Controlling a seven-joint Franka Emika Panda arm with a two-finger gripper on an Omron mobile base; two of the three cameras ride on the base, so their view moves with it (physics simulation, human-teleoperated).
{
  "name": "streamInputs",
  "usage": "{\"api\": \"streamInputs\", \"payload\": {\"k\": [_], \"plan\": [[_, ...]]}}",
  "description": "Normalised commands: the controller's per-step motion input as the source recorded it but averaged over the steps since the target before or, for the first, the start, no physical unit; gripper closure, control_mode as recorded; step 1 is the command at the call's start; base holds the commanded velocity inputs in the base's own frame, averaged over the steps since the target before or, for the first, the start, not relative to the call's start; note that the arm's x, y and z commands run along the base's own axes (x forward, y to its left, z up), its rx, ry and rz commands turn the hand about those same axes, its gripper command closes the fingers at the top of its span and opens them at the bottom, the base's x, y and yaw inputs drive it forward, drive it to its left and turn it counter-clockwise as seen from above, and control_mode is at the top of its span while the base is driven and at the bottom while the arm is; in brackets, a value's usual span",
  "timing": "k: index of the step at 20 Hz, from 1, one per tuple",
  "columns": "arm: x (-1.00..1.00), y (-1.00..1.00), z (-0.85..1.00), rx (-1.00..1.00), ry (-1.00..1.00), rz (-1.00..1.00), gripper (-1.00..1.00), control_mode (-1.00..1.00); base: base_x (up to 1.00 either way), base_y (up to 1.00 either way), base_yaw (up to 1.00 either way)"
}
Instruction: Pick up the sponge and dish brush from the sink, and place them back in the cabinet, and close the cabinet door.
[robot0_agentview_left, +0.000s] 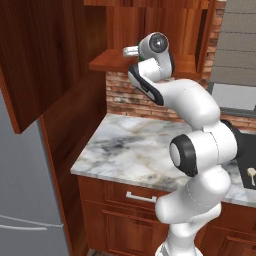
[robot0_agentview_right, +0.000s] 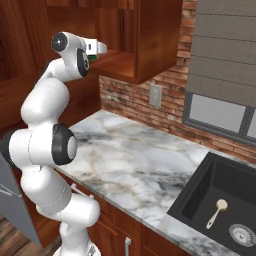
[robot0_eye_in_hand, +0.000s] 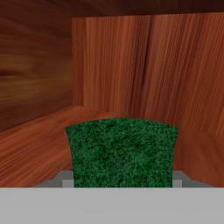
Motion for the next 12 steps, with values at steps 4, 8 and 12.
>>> {"api": "streamInputs", "payload": {"k": [4, 8, 12], "plan": [[0.00, 0.00, -0.15, 0.00, 0.00, 0.00, 1.00, -1.00, 0.00, 0.00, 0.00], [0.01, 0.00, -0.11, 0.00, 0.00, 0.00, 1.00, -1.00, 0.00, 0.00, 0.00], [0.04, 0.00, -0.08, 0.00, 0.00, 0.00, 1.00, -1.00, 0.00, 0.00, 0.00]]}}
